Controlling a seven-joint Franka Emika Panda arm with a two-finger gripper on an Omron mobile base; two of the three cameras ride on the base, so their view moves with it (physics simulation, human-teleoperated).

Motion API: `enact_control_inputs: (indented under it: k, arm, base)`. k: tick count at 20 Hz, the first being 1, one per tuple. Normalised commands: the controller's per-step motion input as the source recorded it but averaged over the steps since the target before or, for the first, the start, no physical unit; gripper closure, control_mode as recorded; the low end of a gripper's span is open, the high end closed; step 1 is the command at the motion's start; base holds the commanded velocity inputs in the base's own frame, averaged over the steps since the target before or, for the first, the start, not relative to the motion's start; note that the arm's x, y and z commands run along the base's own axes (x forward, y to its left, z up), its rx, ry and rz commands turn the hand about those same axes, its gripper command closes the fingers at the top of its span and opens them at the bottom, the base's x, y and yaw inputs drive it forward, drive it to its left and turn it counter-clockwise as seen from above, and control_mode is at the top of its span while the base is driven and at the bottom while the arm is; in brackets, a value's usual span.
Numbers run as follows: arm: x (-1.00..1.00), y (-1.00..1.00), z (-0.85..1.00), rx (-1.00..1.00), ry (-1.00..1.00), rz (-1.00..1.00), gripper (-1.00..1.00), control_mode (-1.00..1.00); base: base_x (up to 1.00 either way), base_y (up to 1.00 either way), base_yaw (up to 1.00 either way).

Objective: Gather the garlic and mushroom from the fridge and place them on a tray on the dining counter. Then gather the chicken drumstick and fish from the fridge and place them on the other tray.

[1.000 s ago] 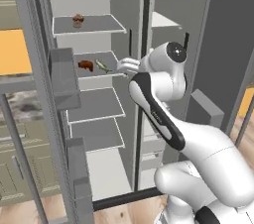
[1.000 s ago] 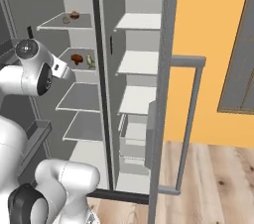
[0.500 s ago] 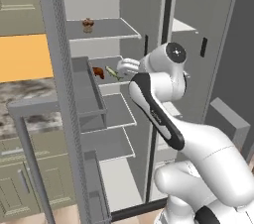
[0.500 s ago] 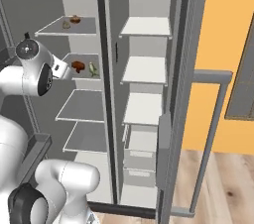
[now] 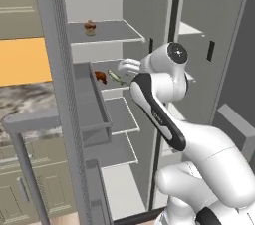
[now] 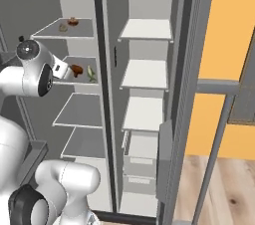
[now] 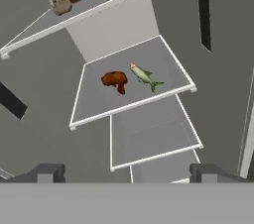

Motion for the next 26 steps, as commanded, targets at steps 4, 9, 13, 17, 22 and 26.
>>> enact_control_inputs:
  k: [4, 9, 13, 17, 22, 26]
  arm:
    - [0.0, 0.0, 0.0, 0.0, 0.0, 0.0, -1.0, 1.0]
    - [0.0, 0.0, -0.04, -0.02, 0.0, 0.02, -1.0, -1.0]
    - [0.1, 0.0, -0.19, -0.17, 0.0, 0.16, -1.0, -1.0]
    - [0.24, 0.0, -0.11, -0.16, 0.0, 0.12, -1.0, -1.0]
    - [0.53, 0.04, -0.26, -0.1, 0.01, 0.01, -1.0, -1.0]
    - [0.43, 0.07, -0.29, -0.08, 0.13, -0.03, -1.0, -1.0]
  base:
    - [0.53, 0.0, 0.01]
    - [0.27, 0.0, 0.03]
    - [0.0, 0.0, 0.0]
    - [0.0, 0.0, 0.0]
    - [0.0, 0.0, 0.0]
    - [0.0, 0.0, 0.0]
